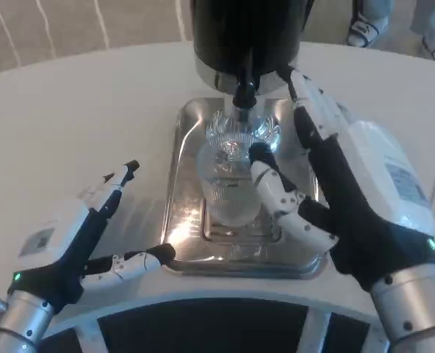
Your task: Grasp the cup under the faucet to collect the drink, then remove the cup.
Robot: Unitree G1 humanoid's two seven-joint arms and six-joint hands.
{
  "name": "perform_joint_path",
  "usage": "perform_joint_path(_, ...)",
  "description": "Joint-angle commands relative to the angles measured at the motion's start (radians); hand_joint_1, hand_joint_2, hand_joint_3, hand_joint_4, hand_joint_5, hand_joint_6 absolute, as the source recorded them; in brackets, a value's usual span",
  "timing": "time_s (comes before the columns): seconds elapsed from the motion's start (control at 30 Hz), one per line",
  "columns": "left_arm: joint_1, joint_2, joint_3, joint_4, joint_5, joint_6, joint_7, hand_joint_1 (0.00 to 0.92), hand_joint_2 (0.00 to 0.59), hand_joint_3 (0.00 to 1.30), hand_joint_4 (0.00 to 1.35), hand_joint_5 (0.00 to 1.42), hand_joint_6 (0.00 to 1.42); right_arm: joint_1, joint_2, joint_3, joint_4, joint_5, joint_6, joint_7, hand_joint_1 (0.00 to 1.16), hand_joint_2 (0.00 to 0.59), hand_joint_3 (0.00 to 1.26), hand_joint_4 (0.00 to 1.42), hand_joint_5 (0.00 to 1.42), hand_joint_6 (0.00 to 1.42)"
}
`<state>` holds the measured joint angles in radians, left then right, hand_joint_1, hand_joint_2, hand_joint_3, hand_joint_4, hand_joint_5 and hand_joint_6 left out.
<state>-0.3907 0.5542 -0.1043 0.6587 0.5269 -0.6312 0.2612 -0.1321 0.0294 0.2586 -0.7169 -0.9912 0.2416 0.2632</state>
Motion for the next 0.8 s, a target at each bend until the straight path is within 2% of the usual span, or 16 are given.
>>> perform_joint_path(0.03, 0.002, 0.016, -0.008, 0.013, 0.004, 0.0, -0.004, 0.129, 0.074, 0.04, 0.0, 0.04, 0.08, -0.037, 0.006, -0.003, 0.038, 0.036, -0.01, -0.043, 0.18, 0.537, 0.0, 0.0, 0.0, 0.0)
perform_joint_path(0.6, 0.009, 0.017, -0.003, 0.013, -0.015, 0.008, -0.024, 0.116, 0.076, 0.03, 0.0, 0.04, 0.07, -0.143, 0.005, -0.013, 0.153, 0.143, -0.005, -0.12, 0.17, 0.538, 0.0, 0.0, 0.0, 0.0)
perform_joint_path(0.8, 0.015, 0.015, -0.002, 0.004, -0.018, 0.014, -0.032, 0.116, 0.076, 0.03, 0.0, 0.04, 0.06, -0.177, 0.004, -0.002, 0.191, 0.169, -0.008, -0.144, 0.17, 0.538, 0.0, 0.0, 0.0, 0.0)
